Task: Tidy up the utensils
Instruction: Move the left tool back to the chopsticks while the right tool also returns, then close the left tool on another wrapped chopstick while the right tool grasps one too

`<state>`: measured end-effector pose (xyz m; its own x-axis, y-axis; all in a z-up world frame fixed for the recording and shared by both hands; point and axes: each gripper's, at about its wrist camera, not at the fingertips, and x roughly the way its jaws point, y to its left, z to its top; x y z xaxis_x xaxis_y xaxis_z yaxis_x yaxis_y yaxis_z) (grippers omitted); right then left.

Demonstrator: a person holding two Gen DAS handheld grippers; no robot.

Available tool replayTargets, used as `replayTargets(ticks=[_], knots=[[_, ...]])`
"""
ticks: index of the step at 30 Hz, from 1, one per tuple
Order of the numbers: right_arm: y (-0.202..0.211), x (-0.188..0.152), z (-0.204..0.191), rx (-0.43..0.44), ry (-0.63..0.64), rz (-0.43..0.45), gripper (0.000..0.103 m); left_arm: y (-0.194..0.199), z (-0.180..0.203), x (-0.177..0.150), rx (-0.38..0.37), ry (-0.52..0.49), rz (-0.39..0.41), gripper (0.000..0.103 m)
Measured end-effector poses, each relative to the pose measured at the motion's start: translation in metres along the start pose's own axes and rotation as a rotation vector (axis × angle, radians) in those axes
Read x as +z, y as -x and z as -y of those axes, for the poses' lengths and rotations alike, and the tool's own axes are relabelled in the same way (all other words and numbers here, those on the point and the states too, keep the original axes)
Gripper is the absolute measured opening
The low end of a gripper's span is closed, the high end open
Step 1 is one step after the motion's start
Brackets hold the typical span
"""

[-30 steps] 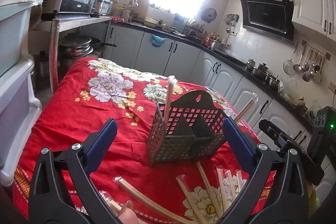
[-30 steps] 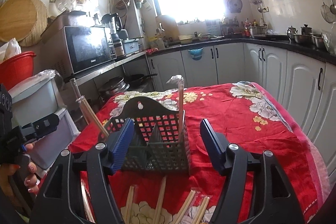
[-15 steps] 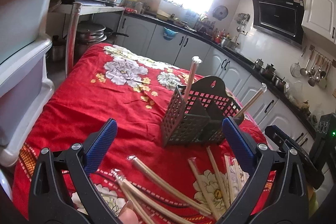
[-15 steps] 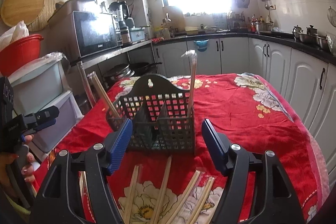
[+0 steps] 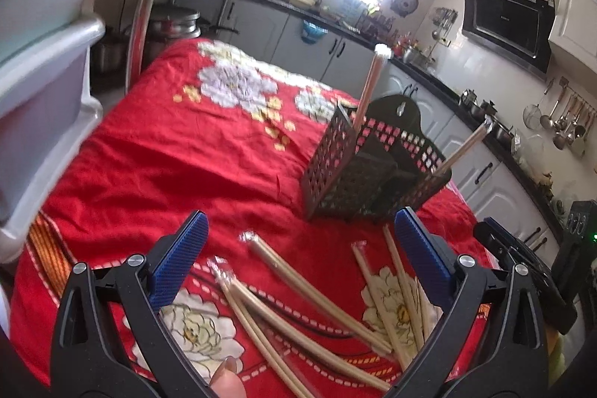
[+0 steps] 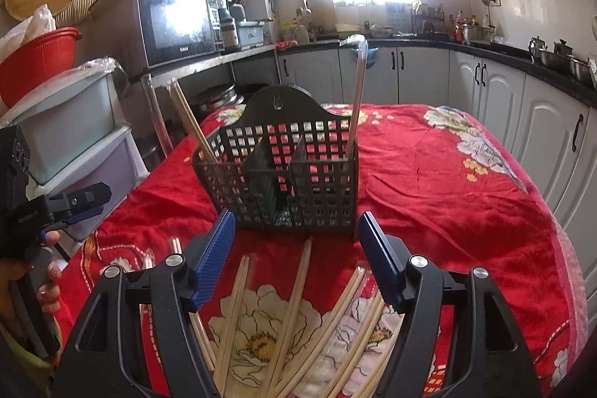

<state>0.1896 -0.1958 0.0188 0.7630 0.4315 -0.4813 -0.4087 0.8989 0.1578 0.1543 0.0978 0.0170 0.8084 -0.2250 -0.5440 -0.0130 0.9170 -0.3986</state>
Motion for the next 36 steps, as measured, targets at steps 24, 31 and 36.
replayTargets(ticks=[24,31,36], knots=[[-0.082,-0.025,0.006,-0.015,-0.017,-0.296,0.052,-0.075,-0.012,-0.025,-0.050,0.126,-0.259,0.056],[-0.102,-0.021,0.004,0.006,-0.016,-0.334,0.047,-0.093,-0.019,-0.027,-0.051,0.181,-0.316,0.050],[-0.115,-0.020,0.003,0.004,-0.012,-0.358,0.045,-0.102,-0.022,-0.023,-0.044,0.202,-0.328,0.049]])
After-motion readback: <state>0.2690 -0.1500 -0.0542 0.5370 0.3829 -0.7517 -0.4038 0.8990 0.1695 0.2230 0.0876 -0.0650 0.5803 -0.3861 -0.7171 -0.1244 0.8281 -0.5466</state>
